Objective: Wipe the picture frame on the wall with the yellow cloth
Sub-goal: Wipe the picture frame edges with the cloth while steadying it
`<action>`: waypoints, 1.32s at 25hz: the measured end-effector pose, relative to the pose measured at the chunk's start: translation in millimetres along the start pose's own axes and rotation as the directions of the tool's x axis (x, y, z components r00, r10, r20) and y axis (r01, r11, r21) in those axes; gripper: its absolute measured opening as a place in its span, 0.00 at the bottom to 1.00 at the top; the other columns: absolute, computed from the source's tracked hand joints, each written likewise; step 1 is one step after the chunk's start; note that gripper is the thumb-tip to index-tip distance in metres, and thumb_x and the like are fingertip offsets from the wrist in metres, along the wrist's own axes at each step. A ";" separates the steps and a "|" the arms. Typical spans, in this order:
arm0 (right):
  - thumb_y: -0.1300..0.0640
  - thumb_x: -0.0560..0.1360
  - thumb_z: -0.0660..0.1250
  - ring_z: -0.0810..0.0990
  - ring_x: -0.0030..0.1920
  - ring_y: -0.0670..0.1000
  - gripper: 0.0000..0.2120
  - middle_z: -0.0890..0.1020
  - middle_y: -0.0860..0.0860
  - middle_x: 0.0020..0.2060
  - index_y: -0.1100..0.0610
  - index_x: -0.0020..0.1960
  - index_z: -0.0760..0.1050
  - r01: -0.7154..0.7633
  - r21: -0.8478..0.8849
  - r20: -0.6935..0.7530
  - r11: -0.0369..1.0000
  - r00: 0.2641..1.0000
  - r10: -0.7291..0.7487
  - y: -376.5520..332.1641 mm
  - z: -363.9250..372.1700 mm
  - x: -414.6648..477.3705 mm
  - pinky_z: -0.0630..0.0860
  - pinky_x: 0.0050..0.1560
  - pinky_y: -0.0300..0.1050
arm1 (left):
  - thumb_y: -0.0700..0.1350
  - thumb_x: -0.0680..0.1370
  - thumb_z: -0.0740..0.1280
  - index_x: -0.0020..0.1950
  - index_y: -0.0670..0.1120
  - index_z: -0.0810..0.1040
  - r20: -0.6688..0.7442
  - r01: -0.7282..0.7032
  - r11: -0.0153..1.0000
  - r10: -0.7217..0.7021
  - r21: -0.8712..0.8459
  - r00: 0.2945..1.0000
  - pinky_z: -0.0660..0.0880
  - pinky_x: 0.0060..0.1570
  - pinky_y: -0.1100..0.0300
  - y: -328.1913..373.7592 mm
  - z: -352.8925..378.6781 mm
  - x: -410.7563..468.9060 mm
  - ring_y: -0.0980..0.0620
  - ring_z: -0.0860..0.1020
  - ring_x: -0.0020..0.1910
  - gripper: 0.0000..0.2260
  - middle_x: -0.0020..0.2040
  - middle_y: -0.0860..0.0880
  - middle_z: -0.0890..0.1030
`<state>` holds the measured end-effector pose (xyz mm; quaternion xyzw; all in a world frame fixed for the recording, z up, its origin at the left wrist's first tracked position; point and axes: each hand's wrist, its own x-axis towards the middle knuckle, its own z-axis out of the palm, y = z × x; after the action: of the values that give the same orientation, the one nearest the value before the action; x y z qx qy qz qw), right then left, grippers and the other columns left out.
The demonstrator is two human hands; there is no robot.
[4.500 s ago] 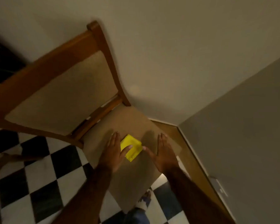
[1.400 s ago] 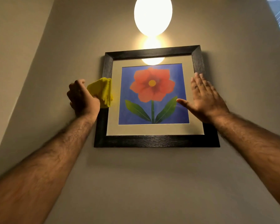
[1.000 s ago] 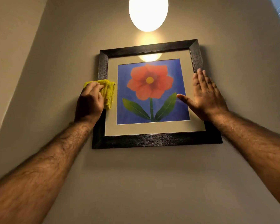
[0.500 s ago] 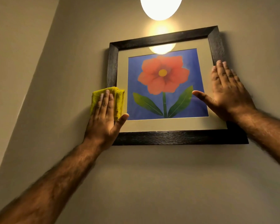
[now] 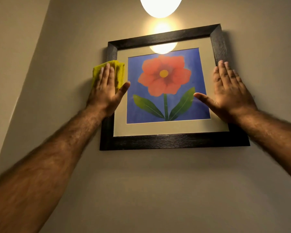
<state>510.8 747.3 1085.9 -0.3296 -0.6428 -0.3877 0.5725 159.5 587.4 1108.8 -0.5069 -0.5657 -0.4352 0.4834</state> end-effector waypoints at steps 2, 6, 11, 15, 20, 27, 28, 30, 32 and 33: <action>0.19 0.72 0.38 0.44 0.84 0.56 0.57 0.45 0.58 0.84 0.62 0.83 0.44 -0.008 0.007 0.006 1.000 1.000 0.008 -1.8 -1.3 -0.4 0.46 0.83 0.55 | 0.77 0.72 0.37 0.83 0.47 0.41 0.010 -0.017 1.000 0.017 -0.017 1.000 0.41 0.81 0.51 -1.2 2.6 -35.2 0.51 0.40 0.83 0.47 0.84 0.49 0.41; 0.20 0.72 0.37 0.44 0.84 0.56 0.57 0.45 0.59 0.84 0.63 0.83 0.44 -0.012 0.002 0.014 1.000 1.000 0.012 -3.4 -4.8 -2.3 0.46 0.83 0.54 | 0.74 0.76 0.39 0.82 0.49 0.40 0.036 -0.014 1.000 0.014 -0.017 0.999 0.42 0.81 0.52 -0.8 17.2 -135.5 0.54 0.37 0.82 0.42 0.84 0.52 0.38; 0.21 0.73 0.40 0.44 0.84 0.57 0.55 0.46 0.60 0.84 0.63 0.83 0.45 -0.004 0.002 0.014 1.000 1.000 0.004 -3.9 -5.2 -1.8 0.46 0.84 0.54 | 0.75 0.75 0.40 0.82 0.48 0.39 0.089 -0.045 0.998 0.041 0.046 0.995 0.41 0.81 0.52 -9.2 13.4 -143.4 0.54 0.37 0.82 0.44 0.83 0.51 0.37; 0.22 0.74 0.43 0.45 0.84 0.57 0.55 0.46 0.60 0.84 0.64 0.83 0.45 0.002 -0.009 -0.007 1.000 1.000 -0.002 -2.9 -1.9 -1.8 0.46 0.84 0.55 | 0.77 0.71 0.38 0.82 0.45 0.40 0.050 0.018 0.999 -0.020 0.038 0.999 0.41 0.81 0.50 -2.9 1.8 -42.8 0.49 0.39 0.83 0.49 0.84 0.47 0.40; 0.22 0.74 0.43 0.45 0.84 0.57 0.55 0.47 0.60 0.84 0.63 0.83 0.45 0.003 0.006 -0.019 1.000 1.000 -0.003 -2.3 -0.4 -0.8 0.46 0.83 0.55 | 0.75 0.74 0.41 0.82 0.45 0.39 0.082 0.046 0.998 -0.050 0.054 0.995 0.40 0.81 0.48 2.8 -8.6 19.7 0.48 0.39 0.82 0.47 0.84 0.46 0.39; 0.22 0.74 0.45 0.46 0.84 0.58 0.54 0.47 0.60 0.84 0.64 0.83 0.46 -0.001 0.007 -0.018 1.000 1.000 0.001 -2.4 -1.6 0.3 0.46 0.83 0.54 | 0.76 0.73 0.37 0.82 0.46 0.39 0.061 -0.032 0.999 0.029 0.033 0.998 0.39 0.81 0.52 -2.8 9.1 -99.7 0.51 0.36 0.82 0.47 0.83 0.47 0.38; 0.22 0.74 0.45 0.46 0.84 0.58 0.55 0.47 0.60 0.84 0.64 0.83 0.46 0.000 0.006 -0.021 1.000 1.000 0.000 -2.6 -1.1 0.3 0.46 0.83 0.54 | 0.76 0.73 0.38 0.82 0.46 0.38 0.085 -0.043 0.998 0.040 0.037 0.996 0.39 0.81 0.52 -4.1 10.8 -119.9 0.52 0.35 0.82 0.46 0.83 0.48 0.37; 0.21 0.74 0.44 0.46 0.84 0.58 0.55 0.47 0.60 0.84 0.64 0.83 0.46 -0.001 0.002 -0.023 1.000 1.000 0.001 -2.9 0.8 0.5 0.46 0.83 0.54 | 0.76 0.73 0.38 0.82 0.48 0.37 0.127 -0.053 0.998 0.047 0.043 0.991 0.38 0.80 0.53 -7.3 12.5 -141.9 0.54 0.33 0.81 0.46 0.83 0.50 0.34; 0.21 0.74 0.44 0.46 0.84 0.58 0.55 0.47 0.60 0.84 0.64 0.83 0.46 -0.010 0.000 -0.013 1.000 1.000 0.010 -3.7 0.1 0.2 0.45 0.83 0.54 | 0.77 0.72 0.38 0.82 0.48 0.37 0.131 -0.053 0.997 0.045 0.058 0.990 0.38 0.80 0.53 -8.7 10.1 -134.1 0.53 0.33 0.81 0.47 0.83 0.50 0.35; 0.21 0.74 0.44 0.46 0.84 0.58 0.55 0.47 0.60 0.84 0.64 0.83 0.45 -0.017 -0.004 -0.011 1.000 1.000 0.017 -3.7 -0.5 -0.7 0.45 0.83 0.54 | 0.78 0.71 0.37 0.82 0.47 0.37 0.117 -0.047 0.997 0.039 0.065 0.992 0.38 0.80 0.53 -7.0 8.2 -121.3 0.52 0.34 0.81 0.49 0.83 0.49 0.36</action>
<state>508.0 745.1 1084.7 -0.3341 -0.6360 -0.3860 0.5787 154.0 576.2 987.7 -0.5266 -0.5963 -0.3751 0.4759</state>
